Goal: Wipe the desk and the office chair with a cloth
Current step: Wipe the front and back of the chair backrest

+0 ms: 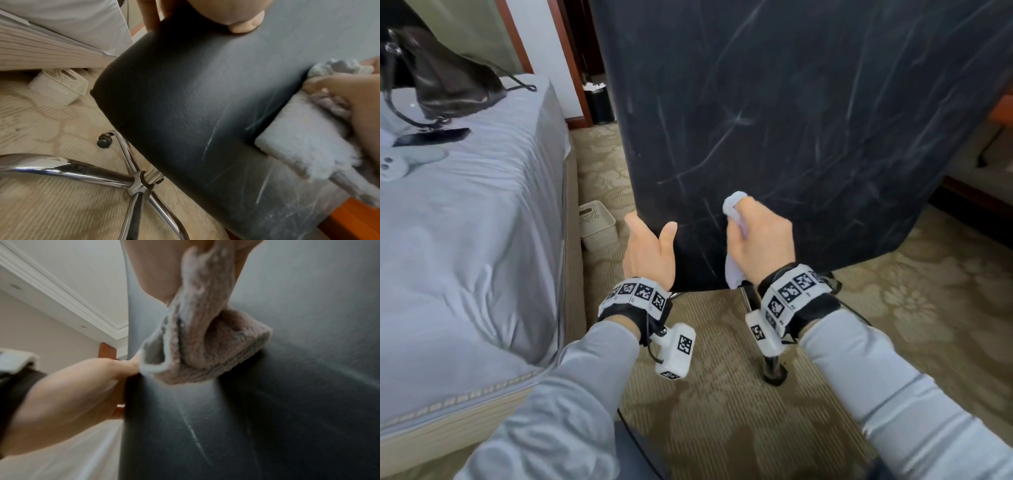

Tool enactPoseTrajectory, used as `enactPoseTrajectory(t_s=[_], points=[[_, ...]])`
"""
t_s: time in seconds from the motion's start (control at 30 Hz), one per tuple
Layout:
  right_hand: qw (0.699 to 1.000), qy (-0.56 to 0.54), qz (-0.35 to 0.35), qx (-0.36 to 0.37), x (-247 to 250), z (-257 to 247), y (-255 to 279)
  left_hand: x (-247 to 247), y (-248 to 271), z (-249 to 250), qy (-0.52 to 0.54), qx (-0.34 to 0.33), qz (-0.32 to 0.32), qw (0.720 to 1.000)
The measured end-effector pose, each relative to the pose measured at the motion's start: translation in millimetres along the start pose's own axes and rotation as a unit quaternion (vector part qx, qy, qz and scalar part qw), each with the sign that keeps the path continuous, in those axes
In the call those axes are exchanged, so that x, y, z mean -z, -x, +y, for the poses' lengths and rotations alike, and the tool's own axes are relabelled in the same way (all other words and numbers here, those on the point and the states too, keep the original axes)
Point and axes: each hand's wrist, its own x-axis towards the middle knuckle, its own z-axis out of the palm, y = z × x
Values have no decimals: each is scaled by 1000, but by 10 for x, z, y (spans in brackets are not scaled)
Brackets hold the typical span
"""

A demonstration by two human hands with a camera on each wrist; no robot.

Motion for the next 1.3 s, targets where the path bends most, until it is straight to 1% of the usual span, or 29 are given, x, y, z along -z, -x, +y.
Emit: enactPoseTrajectory(t_s=[0.03,0.1,0.13,0.2,0.27,0.4,0.5,0.53,0.6,0.7,0.77,0.8,0.83,0.93,0.97,1.07,1.17,1.23,1.27,1.3], points=[[1000,1,-11,8,-8,-13,11,12,-8,-9,-3,-3,-5,1000],[1000,11,-14,-6,92,69,-20,29,-30,-31,-8,-4,-11,1000],[1000,10,-2,-26,182,138,-46,28,-43,-33,-8,-3,-12,1000],[996,-31,39,-77,367,253,-88,24,-55,-42,-7,-1,-6,1000],[991,-66,63,-99,443,276,-125,23,-54,-40,-2,5,-2,1000],[994,-42,78,-69,283,162,-137,18,-55,-33,5,3,2,1000],[995,34,92,-5,181,98,-103,21,-68,-50,5,4,6,1000],[994,51,94,1,211,116,-112,19,-69,-53,7,5,5,1000],[992,66,103,-34,331,224,-161,11,-69,-42,10,8,3,1000],[984,77,135,-86,448,342,-274,12,-58,-34,12,8,2,1000],[983,72,131,-102,371,274,-291,4,-45,-28,9,7,0,1000],[985,69,121,-97,292,192,-268,2,-41,-30,7,7,1,1000],[989,68,100,-84,199,97,-221,3,-42,-30,6,6,2,1000],[997,64,3,-43,-4,-69,-22,6,-42,-33,0,9,4,1000],[997,60,-7,-40,7,-41,-4,10,-39,-35,-2,6,3,1000],[995,74,26,-53,187,161,-69,17,-31,-43,-2,-10,-3,1000],[989,78,75,-99,324,297,-140,-40,24,-25,-4,-22,-6,1000],[985,74,78,-133,263,239,-145,-74,64,-7,1,-21,-5,1000],[986,65,77,-135,207,172,-132,-85,76,-11,3,-23,-2,1000],[989,57,73,-119,137,93,-101,-92,84,-22,5,-26,2,1000]])
